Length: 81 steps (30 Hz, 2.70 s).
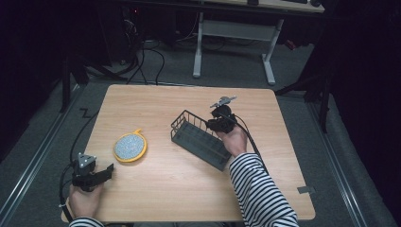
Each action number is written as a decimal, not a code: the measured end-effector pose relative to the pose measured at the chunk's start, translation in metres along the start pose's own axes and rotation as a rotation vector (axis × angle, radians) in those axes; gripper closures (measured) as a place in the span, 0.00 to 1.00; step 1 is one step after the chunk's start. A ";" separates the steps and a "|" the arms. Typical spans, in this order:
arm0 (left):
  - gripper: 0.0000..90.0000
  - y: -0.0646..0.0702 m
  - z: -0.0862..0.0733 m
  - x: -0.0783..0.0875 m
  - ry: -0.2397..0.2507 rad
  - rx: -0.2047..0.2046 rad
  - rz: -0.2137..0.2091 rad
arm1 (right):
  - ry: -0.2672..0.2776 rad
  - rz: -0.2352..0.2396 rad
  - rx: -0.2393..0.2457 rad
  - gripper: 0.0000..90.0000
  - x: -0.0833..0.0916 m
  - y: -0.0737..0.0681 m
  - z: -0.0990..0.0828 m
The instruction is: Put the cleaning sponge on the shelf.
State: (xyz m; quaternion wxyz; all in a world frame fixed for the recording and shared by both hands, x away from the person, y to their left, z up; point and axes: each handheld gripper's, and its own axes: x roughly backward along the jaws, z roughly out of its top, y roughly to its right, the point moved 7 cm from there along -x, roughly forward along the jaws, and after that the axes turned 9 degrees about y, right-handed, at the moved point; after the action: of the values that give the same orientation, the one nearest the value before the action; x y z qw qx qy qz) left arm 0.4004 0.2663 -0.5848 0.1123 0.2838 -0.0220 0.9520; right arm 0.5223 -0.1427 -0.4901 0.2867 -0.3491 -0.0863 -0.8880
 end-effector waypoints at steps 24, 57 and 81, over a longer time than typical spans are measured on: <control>0.31 0.000 0.000 0.000 -0.001 0.001 -0.003 | 0.034 0.002 0.007 0.60 0.002 -0.030 0.003; 0.32 0.000 0.000 0.000 -0.001 -0.001 0.006 | 0.218 -0.140 -0.176 0.55 0.112 0.051 -0.065; 0.23 0.001 0.000 0.000 -0.002 0.015 -0.051 | 0.170 -0.273 -0.342 0.55 0.116 0.083 -0.191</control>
State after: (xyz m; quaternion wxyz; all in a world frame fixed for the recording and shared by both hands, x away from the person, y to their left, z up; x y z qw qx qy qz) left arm 0.4004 0.2654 -0.5847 0.1344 0.2862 -0.0075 0.9487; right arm 0.3921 -0.3304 -0.5577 0.1067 -0.3018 0.0437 -0.9464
